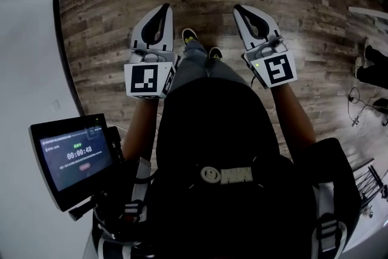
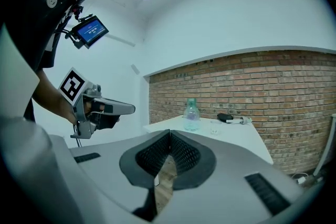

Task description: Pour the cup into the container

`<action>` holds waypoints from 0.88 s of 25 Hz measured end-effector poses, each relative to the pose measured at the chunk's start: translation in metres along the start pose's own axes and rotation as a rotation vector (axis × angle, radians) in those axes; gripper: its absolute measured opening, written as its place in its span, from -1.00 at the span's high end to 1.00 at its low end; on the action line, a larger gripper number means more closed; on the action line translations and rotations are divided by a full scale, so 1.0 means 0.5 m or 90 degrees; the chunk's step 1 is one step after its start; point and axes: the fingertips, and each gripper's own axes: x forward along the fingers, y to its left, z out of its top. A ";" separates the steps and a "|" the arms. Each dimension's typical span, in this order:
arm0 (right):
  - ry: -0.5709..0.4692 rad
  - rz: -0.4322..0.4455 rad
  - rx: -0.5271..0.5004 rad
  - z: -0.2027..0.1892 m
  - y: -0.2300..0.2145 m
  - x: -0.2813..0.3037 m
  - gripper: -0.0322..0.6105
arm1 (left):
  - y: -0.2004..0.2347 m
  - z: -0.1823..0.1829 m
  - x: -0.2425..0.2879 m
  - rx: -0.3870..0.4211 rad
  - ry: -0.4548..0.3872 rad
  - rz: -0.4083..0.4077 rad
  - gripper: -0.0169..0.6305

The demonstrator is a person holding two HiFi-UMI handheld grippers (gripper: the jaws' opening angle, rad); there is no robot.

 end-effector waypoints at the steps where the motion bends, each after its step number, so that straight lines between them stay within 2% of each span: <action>1: 0.000 0.005 -0.001 -0.005 0.006 -0.018 0.88 | -0.017 0.003 -0.010 -0.007 -0.002 0.002 0.94; 4: 0.001 0.016 0.006 -0.021 0.025 -0.068 0.88 | -0.072 0.002 -0.036 -0.014 0.000 -0.001 0.94; 8: 0.009 0.031 0.021 -0.039 0.063 -0.122 0.88 | -0.129 -0.024 -0.070 -0.029 0.026 -0.030 0.94; 12: 0.018 0.044 0.030 -0.061 0.099 -0.156 0.88 | -0.153 -0.043 -0.103 -0.019 0.043 -0.033 0.94; 17: 0.017 0.044 0.020 -0.079 0.137 -0.185 0.88 | -0.173 -0.051 -0.149 -0.007 0.035 -0.033 0.94; 22: 0.006 0.031 0.001 -0.070 0.216 -0.220 0.88 | -0.182 -0.069 -0.225 0.005 0.022 -0.049 0.94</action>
